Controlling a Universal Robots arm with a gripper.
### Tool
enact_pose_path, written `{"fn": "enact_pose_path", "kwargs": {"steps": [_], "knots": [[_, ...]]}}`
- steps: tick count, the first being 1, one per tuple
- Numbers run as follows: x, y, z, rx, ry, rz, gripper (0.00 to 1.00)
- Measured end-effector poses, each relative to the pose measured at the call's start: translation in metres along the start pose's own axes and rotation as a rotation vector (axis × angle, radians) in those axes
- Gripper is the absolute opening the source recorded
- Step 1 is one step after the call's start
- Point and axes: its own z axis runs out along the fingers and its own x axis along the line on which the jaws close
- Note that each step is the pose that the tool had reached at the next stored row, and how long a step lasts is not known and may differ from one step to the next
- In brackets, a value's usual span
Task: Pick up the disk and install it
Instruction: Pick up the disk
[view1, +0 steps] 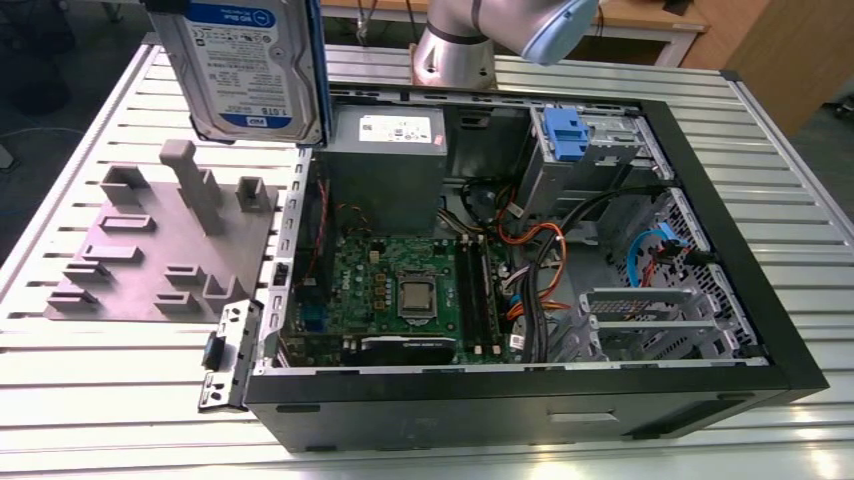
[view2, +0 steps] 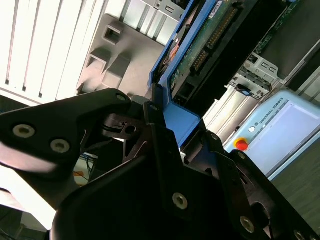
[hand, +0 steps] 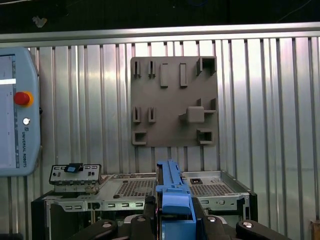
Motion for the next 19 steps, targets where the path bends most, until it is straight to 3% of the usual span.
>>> {"fn": "enact_pose_path", "kwargs": {"steps": [8, 19], "knots": [[-0.0004, -0.0085, 0.0002, 0.0001, -0.0001, 0.0, 0.36], [-0.0011, -0.0263, 0.0008, 0.0001, 0.0, 0.0, 0.36]]}}
